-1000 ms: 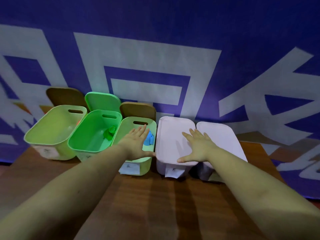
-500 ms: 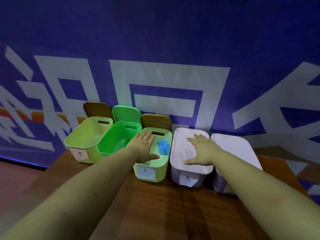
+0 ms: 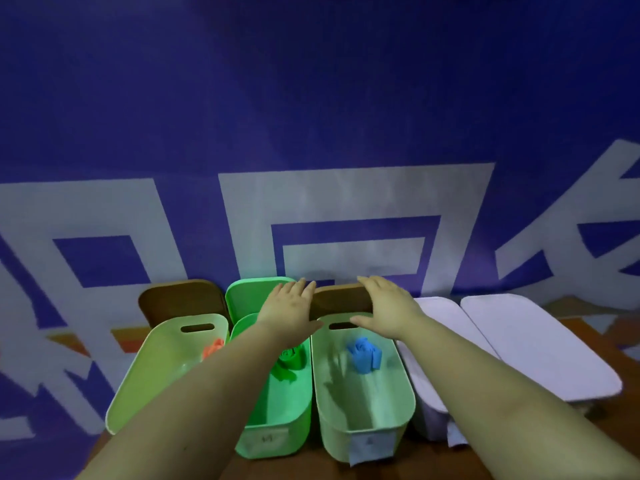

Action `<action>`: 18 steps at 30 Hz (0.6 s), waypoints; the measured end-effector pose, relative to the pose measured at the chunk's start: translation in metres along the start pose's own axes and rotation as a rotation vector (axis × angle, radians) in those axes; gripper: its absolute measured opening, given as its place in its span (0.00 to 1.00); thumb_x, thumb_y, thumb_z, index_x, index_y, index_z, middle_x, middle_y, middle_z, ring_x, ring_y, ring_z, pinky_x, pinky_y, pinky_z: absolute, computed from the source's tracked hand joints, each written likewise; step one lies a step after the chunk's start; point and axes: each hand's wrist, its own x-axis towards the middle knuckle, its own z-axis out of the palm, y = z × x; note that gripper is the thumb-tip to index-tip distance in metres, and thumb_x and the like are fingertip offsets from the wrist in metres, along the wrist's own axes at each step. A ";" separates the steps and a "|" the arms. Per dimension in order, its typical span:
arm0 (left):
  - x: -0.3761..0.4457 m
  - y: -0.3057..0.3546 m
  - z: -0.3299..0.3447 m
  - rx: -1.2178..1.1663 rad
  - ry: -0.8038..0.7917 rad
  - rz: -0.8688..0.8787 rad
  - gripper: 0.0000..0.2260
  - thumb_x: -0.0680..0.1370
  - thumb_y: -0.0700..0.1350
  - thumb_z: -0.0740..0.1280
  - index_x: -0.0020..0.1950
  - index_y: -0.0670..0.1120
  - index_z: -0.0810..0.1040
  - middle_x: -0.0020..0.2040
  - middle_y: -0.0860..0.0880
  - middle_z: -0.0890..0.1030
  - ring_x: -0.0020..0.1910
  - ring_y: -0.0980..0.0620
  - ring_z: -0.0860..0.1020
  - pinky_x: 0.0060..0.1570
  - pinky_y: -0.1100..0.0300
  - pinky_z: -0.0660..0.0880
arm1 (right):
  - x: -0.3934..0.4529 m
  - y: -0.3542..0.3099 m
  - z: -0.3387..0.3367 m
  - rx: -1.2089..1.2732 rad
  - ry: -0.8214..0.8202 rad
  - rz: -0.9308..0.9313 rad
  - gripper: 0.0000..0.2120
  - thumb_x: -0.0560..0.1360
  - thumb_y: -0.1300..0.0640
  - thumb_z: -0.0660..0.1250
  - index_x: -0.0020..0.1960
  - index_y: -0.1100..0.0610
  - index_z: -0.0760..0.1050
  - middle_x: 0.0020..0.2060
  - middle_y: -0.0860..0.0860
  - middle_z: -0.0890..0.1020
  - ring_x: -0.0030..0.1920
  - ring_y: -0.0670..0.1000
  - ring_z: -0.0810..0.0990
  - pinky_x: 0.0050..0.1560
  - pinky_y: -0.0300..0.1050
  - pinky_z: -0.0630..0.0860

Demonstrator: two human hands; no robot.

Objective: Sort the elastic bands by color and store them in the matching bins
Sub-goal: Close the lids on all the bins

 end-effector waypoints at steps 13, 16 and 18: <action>0.042 0.016 0.043 -0.112 0.145 -0.050 0.30 0.77 0.57 0.63 0.75 0.47 0.59 0.74 0.46 0.64 0.71 0.46 0.63 0.70 0.55 0.55 | 0.049 0.020 0.024 -0.074 0.065 -0.101 0.31 0.73 0.41 0.68 0.71 0.51 0.63 0.67 0.50 0.71 0.66 0.53 0.70 0.64 0.49 0.67; 0.053 0.016 0.047 -0.240 0.222 -0.105 0.29 0.75 0.60 0.64 0.72 0.48 0.64 0.69 0.47 0.69 0.67 0.48 0.68 0.66 0.56 0.61 | 0.059 0.030 0.028 0.098 0.117 -0.071 0.32 0.70 0.36 0.68 0.69 0.50 0.67 0.64 0.49 0.73 0.63 0.52 0.72 0.61 0.48 0.71; 0.058 0.017 0.050 -0.398 0.263 -0.184 0.28 0.75 0.61 0.63 0.70 0.48 0.67 0.66 0.48 0.72 0.64 0.48 0.70 0.64 0.56 0.64 | 0.064 0.034 0.033 0.270 0.153 0.012 0.32 0.70 0.36 0.67 0.68 0.51 0.68 0.63 0.50 0.75 0.62 0.52 0.73 0.58 0.48 0.73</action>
